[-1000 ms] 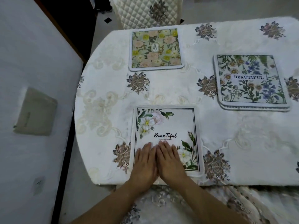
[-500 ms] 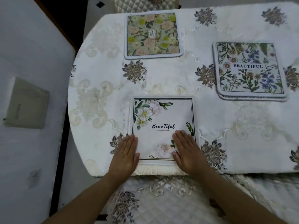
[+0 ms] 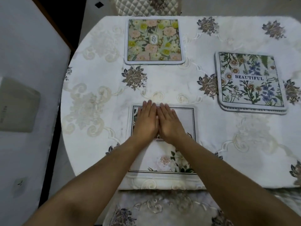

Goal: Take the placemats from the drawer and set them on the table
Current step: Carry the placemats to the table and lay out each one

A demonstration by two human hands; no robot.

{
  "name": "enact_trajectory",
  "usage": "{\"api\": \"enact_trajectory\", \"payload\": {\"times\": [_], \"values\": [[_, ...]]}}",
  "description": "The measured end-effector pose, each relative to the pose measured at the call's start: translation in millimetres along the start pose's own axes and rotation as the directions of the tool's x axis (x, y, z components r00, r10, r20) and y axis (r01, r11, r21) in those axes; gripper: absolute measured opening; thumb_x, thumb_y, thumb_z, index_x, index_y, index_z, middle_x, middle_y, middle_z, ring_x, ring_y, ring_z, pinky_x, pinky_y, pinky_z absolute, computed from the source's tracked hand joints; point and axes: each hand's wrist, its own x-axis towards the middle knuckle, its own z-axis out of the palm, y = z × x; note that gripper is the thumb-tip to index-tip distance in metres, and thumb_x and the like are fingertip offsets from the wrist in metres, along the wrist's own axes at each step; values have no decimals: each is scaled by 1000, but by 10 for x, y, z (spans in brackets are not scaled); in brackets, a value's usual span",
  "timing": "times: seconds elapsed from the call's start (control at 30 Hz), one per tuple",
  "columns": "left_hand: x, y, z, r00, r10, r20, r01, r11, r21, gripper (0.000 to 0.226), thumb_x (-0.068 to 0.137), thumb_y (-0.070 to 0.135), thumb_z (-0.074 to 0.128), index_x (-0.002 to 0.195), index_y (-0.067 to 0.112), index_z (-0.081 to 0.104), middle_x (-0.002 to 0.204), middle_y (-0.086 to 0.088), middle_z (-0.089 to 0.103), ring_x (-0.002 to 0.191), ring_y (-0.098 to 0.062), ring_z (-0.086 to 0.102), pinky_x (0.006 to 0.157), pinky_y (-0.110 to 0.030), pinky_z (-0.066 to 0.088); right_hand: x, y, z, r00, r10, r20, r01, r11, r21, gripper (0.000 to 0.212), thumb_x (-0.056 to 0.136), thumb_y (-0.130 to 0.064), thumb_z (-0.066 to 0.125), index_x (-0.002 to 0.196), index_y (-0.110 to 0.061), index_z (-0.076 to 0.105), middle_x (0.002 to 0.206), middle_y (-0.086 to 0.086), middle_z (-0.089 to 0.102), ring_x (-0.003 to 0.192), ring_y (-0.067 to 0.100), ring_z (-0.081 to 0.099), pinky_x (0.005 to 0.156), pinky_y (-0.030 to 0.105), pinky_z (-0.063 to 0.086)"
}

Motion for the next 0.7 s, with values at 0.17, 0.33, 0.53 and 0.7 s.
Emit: {"api": "enact_trajectory", "payload": {"times": [0.17,0.33,0.53,0.7], "values": [[308,-189,79,1000,8,17,-9,996,87,50,101,28,29,147,7,34,156,-14,32,148,-32,18,120,-48,15,348,99,-55,1000,-2,11,3,999,-45,57,103,-34,22,154,-7,21,162,12,21,151,28,12,122,45,8],[266,-477,61,993,109,55,-117,976,183,59,102,38,29,153,8,25,160,-12,24,150,-28,13,122,-45,9,157,450,-77,1000,19,-18,-21,994,-109,69,99,-47,27,155,-7,18,162,12,18,151,27,10,122,46,10],[97,-804,-29,998,38,43,-44,985,165,61,103,38,25,154,5,19,161,-16,16,150,-31,8,122,-47,6,-214,966,-163,980,193,-52,-197,977,-78,72,99,-50,22,155,-6,12,163,14,9,151,28,3,123,45,8],[-349,-767,4,999,-35,36,30,988,150,65,102,39,25,153,1,14,162,-19,12,150,-32,7,122,-48,7,-564,798,7,956,281,-81,-283,959,-10,73,99,-47,25,155,-2,6,163,17,4,151,31,-1,122,47,3]]}}
